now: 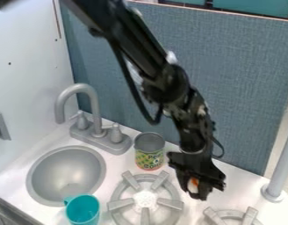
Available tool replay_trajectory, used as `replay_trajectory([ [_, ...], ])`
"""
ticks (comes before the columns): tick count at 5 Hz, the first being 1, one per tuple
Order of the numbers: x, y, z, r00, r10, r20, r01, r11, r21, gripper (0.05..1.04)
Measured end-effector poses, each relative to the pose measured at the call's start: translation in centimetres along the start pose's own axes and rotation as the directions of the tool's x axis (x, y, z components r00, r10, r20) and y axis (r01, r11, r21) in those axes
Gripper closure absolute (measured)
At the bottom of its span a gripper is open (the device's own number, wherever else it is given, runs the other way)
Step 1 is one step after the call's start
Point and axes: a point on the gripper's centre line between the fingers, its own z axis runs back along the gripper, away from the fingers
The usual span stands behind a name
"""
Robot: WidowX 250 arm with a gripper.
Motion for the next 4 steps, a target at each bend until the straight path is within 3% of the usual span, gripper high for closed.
replay_trajectory([
  [1, -2.4, 1.9, 2.0, 0.999, 0.05, -0.01, -0.049, 0.995, 0.09, 0.548],
  [2, -4.3, 4.8, 1.9, 0.987, 0.152, -0.047, -0.146, 0.982, 0.117, 0.549],
  [3, -4.1, 7.8, 2.0, 0.973, 0.23, -0.018, -0.226, 0.968, 0.107, 0.548],
  [4, -3.7, 9.3, -0.1, 0.962, 0.27, -0.052, -0.265, 0.961, 0.082, 0.549],
])
